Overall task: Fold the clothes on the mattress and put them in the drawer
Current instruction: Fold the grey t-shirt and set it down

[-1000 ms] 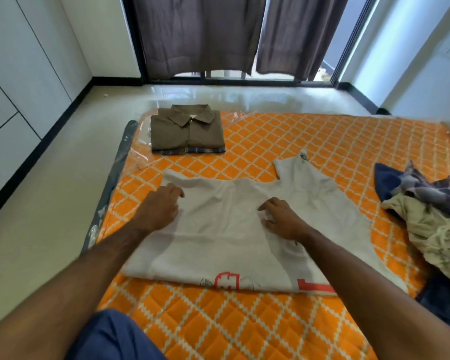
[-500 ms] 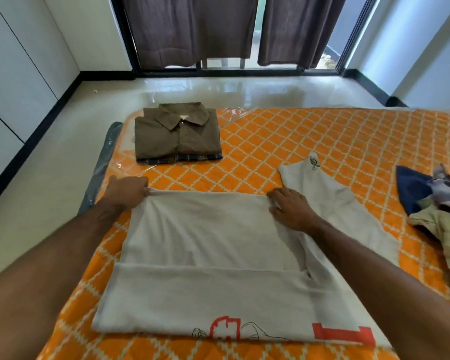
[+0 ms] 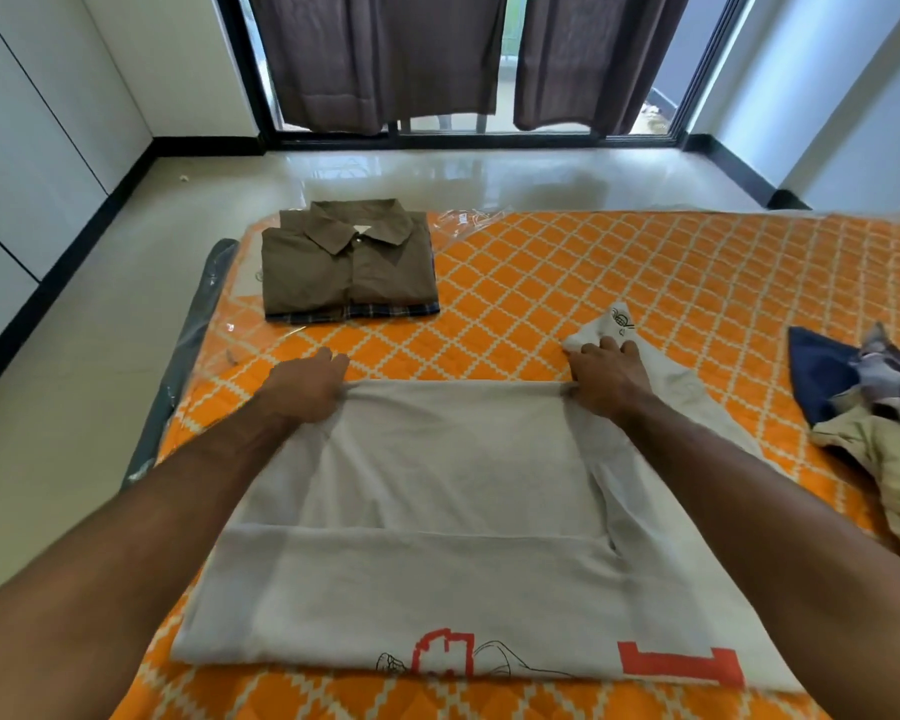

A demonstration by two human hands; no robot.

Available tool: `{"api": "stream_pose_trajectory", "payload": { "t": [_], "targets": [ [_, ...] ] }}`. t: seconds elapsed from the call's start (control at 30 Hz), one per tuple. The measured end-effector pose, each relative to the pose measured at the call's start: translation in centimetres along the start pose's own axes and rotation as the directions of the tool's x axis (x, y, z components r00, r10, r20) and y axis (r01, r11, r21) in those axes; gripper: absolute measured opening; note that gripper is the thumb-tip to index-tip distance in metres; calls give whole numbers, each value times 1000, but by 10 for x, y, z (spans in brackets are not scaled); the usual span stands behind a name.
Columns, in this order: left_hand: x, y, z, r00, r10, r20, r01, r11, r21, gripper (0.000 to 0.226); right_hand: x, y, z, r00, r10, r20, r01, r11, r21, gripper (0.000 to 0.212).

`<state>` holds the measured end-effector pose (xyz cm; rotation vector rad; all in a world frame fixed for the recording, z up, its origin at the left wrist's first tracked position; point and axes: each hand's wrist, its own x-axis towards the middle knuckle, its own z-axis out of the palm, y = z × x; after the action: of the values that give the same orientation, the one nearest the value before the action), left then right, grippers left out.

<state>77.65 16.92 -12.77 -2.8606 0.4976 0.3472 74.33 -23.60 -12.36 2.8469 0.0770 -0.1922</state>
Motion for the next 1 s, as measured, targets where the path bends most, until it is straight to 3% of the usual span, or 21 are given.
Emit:
{"api": "stream_pose_trajectory", "payload": {
  "t": [0.07, 0.13, 0.2, 0.3, 0.43, 0.57, 0.7, 0.87, 1.0],
  "targets": [
    [-6, -4, -1, 998, -62, 21, 62, 998, -19, 32, -6, 2, -1, 1000, 4, -18, -3, 997, 80, 41],
    [-16, -4, 0, 996, -82, -44, 83, 997, 10, 22, -18, 3, -3, 999, 21, -48, -10, 978, 210, 44],
    [-28, -5, 1, 969, 32, -245, 10, 985, 171, 20, -31, 5, -5, 994, 21, -111, 6, 972, 233, 38],
    [-46, -12, -6, 895, 209, -395, -62, 934, 352, 23, -55, 10, -13, 980, -3, -201, 27, 993, 116, 18],
    [-71, -20, -17, 916, 271, -297, -137, 905, 403, 31, -85, 19, -18, 937, -112, -331, 83, 991, -102, 34],
    [-103, -23, -19, 932, 292, -216, -203, 911, 358, 35, -113, 18, -20, 907, -176, -383, 120, 979, -165, 52],
    [-137, -23, -6, 951, 297, -85, -267, 929, 255, 61, -144, 8, -8, 927, -174, -332, 123, 978, -170, 46],
    [-168, -10, 10, 953, 288, 91, -301, 930, 212, 41, -180, -5, 20, 936, -133, -325, 107, 990, -97, 41],
    [-174, -4, 16, 961, 205, 187, -247, 940, 237, 49, -195, -12, 36, 967, -78, -243, 73, 997, -29, 58]
  ]
}}
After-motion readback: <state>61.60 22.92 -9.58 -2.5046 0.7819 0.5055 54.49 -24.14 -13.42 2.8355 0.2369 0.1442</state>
